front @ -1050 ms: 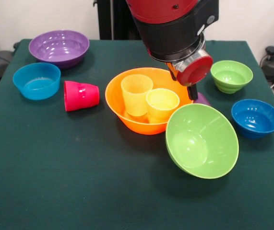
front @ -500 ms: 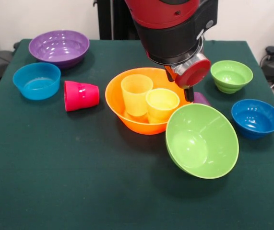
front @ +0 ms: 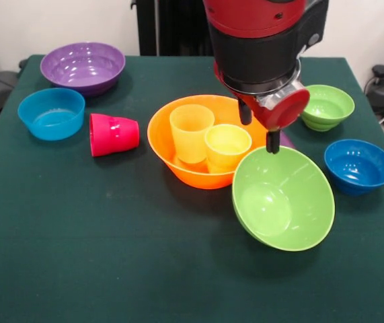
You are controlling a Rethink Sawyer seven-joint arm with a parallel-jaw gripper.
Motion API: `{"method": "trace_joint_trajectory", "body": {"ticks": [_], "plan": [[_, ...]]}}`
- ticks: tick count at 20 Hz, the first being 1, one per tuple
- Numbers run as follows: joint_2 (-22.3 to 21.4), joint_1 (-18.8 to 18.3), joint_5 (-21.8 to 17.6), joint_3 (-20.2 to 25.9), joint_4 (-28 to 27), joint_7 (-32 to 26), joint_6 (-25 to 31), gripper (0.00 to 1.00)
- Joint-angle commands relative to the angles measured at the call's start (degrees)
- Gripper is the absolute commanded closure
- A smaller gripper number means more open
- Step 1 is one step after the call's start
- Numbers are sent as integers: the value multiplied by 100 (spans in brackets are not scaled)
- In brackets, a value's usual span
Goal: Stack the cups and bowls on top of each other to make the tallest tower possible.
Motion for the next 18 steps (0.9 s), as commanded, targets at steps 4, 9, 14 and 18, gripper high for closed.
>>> {"method": "trace_joint_trajectory", "body": {"ticks": [4,9,14,18], "plan": [[250,90,-227,191,92,741,-729,0],[347,16,-234,167,-5,646,-673,0],[299,0,-223,161,117,543,-725,0],[314,-8,-223,173,173,505,-829,0]]}}
